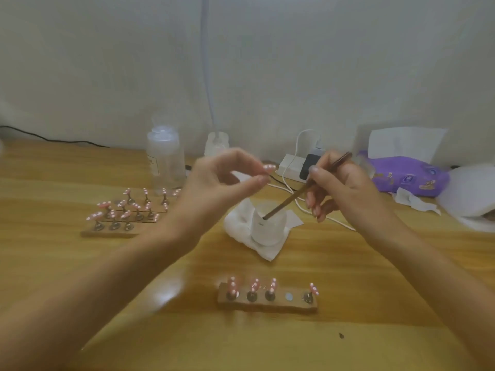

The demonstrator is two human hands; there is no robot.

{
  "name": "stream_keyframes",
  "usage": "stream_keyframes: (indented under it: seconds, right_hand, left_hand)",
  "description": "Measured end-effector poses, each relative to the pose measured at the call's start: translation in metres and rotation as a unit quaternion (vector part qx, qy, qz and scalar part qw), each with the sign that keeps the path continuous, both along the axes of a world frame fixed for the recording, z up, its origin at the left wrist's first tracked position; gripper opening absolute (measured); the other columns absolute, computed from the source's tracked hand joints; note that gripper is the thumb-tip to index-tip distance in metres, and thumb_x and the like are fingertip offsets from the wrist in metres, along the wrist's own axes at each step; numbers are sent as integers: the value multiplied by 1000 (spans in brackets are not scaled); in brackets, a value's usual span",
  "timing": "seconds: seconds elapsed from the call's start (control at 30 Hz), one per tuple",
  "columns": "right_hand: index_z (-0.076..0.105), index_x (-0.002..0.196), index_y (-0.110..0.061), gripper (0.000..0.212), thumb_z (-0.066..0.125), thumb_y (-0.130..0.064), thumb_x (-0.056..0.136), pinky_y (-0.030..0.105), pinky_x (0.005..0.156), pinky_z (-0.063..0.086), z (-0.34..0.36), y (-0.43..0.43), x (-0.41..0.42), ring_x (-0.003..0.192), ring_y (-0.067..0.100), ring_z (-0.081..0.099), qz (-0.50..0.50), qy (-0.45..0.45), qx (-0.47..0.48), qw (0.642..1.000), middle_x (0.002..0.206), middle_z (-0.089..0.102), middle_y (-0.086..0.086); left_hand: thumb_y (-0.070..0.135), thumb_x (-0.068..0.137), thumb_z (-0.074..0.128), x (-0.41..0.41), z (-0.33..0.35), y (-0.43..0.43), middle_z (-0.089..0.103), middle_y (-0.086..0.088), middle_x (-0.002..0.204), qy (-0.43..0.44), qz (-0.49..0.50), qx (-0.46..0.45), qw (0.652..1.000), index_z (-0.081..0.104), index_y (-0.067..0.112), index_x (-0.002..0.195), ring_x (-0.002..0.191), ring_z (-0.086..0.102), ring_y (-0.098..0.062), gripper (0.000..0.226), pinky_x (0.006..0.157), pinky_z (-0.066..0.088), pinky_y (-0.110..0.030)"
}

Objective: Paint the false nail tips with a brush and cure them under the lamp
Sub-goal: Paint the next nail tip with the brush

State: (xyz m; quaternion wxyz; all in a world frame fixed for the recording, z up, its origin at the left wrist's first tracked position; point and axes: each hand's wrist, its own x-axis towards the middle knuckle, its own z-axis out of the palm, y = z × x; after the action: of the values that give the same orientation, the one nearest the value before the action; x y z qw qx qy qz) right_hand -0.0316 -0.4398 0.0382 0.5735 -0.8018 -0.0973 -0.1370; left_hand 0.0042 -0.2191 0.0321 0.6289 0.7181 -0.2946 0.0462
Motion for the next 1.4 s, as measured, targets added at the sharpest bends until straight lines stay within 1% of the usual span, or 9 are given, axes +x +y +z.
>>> stream_keyframes:
  seconds: [0.03,0.1,0.13,0.33,0.53,0.7,1.0,1.2,1.4]
  right_hand:
    - [47,85,-11,20,47,-18,103,29,45,50,-2,1,0,50,22,58,2,4,-9,1000,61,63,8]
    - [47,84,-12,21,48,-19,103,29,45,49,-7,3,2,50,22,58,3,5,-25,1000,61,63,8]
    - [48,83,-12,21,48,-20,103,29,45,49,-10,4,2,50,22,58,4,5,-29,1000,61,63,8]
    - [48,82,-11,23,54,-25,99,28,44,48,-11,4,4,49,23,58,11,6,8,1000,61,63,11]
    - [49,84,-12,29,53,-39,91,24,41,45,-14,-5,1,46,15,54,-62,-21,93,993,58,62,5]
    - [50,81,-16,24,48,-25,102,22,43,46,-31,-8,2,48,16,55,-98,-19,170,980,58,61,5]
    - [52,81,-14,23,45,-20,103,20,42,43,-47,-7,0,48,12,53,-115,42,298,947,56,60,3]
    - [51,81,-16,18,55,-31,92,18,42,41,-46,-6,-1,45,10,51,-98,34,285,953,61,65,3]
    - [55,77,-21,18,60,-36,84,19,45,43,-45,-4,0,48,12,53,-61,25,260,963,68,70,6]
  left_hand:
    - [25,84,75,1,-9,-1,75,13,97,-1,3,11,1000,72,22,88,72,65,-22,6,69,59,-26]
    - [31,84,75,2,-25,1,72,16,95,-43,24,27,998,72,28,86,71,62,-5,5,63,51,-15]
    - [34,84,74,2,-32,3,72,17,94,-66,41,35,996,72,30,86,72,61,-4,5,60,47,-13]
    - [36,84,72,6,-51,8,68,21,98,-77,89,43,992,69,34,88,79,62,-8,5,59,48,-14]
    - [30,87,71,7,-53,6,64,18,104,-107,89,65,988,67,29,91,65,55,-11,5,62,42,-9]
    - [25,85,75,10,-56,7,68,22,94,-69,88,79,991,69,32,87,55,51,-10,9,53,45,-21]
    - [28,83,76,14,-60,8,72,19,89,-39,76,91,992,73,35,81,56,51,-4,8,54,45,-21]
    - [30,83,74,13,-60,7,73,19,91,-40,68,91,993,74,36,83,67,61,-19,6,57,47,-24]
    - [27,83,75,12,-59,8,70,21,91,-44,69,97,992,74,32,86,67,59,-16,7,56,48,-22]
